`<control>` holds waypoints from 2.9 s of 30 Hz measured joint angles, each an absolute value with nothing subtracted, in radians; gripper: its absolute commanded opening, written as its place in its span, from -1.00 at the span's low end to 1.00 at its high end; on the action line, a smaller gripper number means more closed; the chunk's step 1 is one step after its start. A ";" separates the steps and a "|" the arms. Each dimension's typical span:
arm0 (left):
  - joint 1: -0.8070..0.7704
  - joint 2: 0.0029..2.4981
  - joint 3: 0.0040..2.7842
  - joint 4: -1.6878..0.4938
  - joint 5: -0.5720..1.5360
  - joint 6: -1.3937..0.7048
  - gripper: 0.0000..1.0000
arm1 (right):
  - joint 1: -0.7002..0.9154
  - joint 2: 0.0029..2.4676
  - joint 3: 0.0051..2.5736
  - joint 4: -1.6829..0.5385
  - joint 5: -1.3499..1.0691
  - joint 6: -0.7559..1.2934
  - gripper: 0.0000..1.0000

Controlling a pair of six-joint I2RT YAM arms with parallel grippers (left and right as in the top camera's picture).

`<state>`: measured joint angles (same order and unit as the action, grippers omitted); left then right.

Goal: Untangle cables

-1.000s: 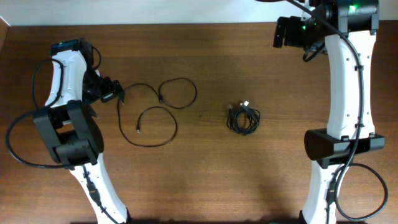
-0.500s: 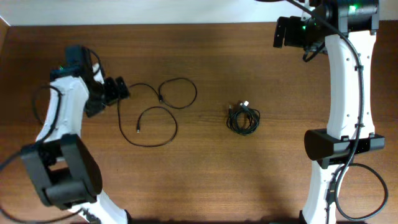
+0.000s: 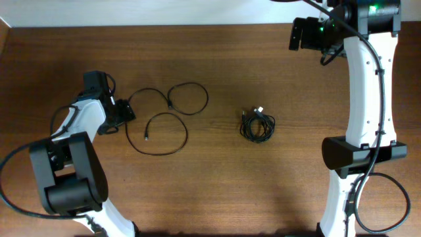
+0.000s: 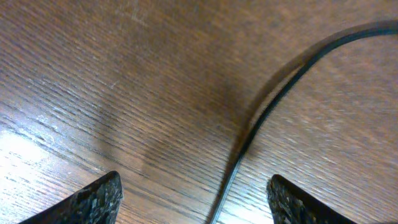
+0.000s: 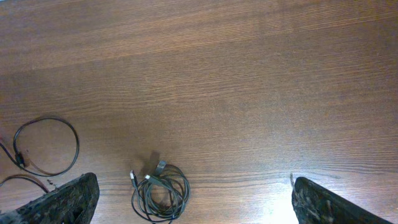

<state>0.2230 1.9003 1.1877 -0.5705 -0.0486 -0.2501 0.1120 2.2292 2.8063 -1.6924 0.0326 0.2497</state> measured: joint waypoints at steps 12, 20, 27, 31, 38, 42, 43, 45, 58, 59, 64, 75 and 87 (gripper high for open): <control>0.222 1.966 1.219 -0.556 -0.078 -0.250 -1.00 | 0.112 2.229 2.806 -1.692 0.033 0.249 0.97; 0.222 1.879 1.371 -0.879 -0.006 -0.250 -1.00 | 0.112 2.229 2.806 -1.692 0.033 0.250 0.97; 0.222 1.343 1.445 -0.769 0.250 -0.250 -1.00 | 0.112 2.229 2.806 -1.692 0.033 0.250 0.97; 0.221 1.172 1.446 -0.687 0.466 -0.248 -1.00 | 0.112 2.229 2.806 -1.692 0.033 0.250 0.97; 0.065 1.107 1.446 -0.694 0.588 -0.170 -1.00 | 0.112 2.229 2.806 -1.692 0.033 0.250 0.97; 0.007 1.107 1.446 -0.694 0.572 -0.107 -1.00 | 0.112 2.229 2.806 -1.692 0.033 0.250 0.97; 0.007 1.107 1.446 -0.694 0.567 -0.100 -1.00 | 0.112 2.229 2.806 -1.692 0.033 0.250 0.97; 0.007 1.107 1.446 -0.694 0.537 -0.094 -1.00 | 0.112 2.229 2.806 -1.692 0.033 0.249 0.97; 0.006 1.164 1.446 -0.682 0.298 -0.093 -1.00 | 0.112 2.229 2.806 -1.692 0.033 0.250 0.97; 0.006 1.191 1.446 -0.675 0.298 -0.093 -1.00 | 0.112 2.229 2.806 -1.692 0.033 0.250 0.97; 0.006 1.283 1.444 -0.591 0.298 -0.089 -1.00 | 0.112 2.229 2.806 -1.692 0.033 0.250 0.97; 0.099 1.298 1.444 -0.476 0.299 -0.045 -1.00 | 0.112 2.229 2.806 -1.692 0.033 0.250 0.97; 0.099 1.373 1.441 -0.217 0.330 -0.161 -1.00 | 0.112 2.229 2.806 -1.693 0.033 0.250 0.97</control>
